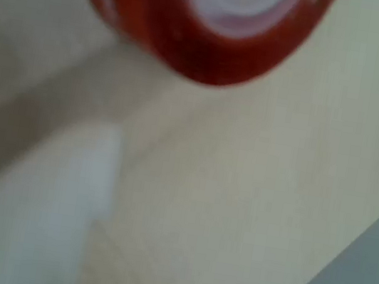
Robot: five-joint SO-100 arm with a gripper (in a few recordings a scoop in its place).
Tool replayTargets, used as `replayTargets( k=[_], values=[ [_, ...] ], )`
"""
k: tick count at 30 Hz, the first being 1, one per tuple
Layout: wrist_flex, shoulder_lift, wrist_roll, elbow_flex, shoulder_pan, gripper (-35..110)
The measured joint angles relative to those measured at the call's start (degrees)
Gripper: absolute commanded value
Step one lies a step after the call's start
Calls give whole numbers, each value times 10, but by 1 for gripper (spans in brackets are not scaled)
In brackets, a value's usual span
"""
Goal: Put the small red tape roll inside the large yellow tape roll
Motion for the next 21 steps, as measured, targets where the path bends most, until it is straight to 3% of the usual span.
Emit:
replayTargets(
  k=[7,14,21],
  values=[
    [76,11,0,-61,-6,25],
    [80,-4,-8,-88,-6,25],
    [80,-212,-34,-196,-11,23]
  ],
)
